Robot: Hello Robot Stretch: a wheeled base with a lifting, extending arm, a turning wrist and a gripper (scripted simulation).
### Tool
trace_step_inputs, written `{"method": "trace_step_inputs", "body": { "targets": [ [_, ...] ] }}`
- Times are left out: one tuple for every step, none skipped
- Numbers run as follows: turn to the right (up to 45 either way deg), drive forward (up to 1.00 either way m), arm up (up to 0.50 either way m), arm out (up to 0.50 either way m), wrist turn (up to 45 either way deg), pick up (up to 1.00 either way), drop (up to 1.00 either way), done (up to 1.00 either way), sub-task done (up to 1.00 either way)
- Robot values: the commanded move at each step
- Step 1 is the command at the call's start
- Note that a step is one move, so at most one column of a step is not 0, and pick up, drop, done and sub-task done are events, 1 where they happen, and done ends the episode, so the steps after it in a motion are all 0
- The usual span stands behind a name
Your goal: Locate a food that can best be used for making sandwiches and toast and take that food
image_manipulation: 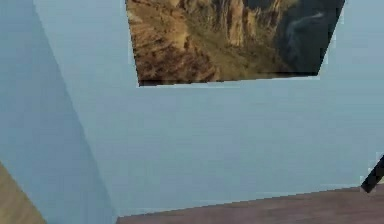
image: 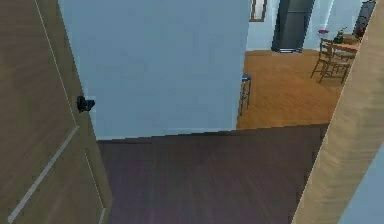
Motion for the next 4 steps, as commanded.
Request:
{"method": "trace_step_inputs", "body": {
  "targets": [
    [0.0, 0.05, 0.0, 0.0, 0.0, 0.0, 0.0, 0.0, 0.0],
    [-6.0, 0.0, 0.0, 0.0, 0.0, 0.0, 0.0, 0.0, 0.0],
    [0.0, 0.45, 0.0, 0.0, 0.0, 0.0, 0.0, 0.0, 0.0],
    [39.0, 0.0, 0.0, 0.0, 0.0, 0.0, 0.0, 0.0, 0.0]
  ]
}}
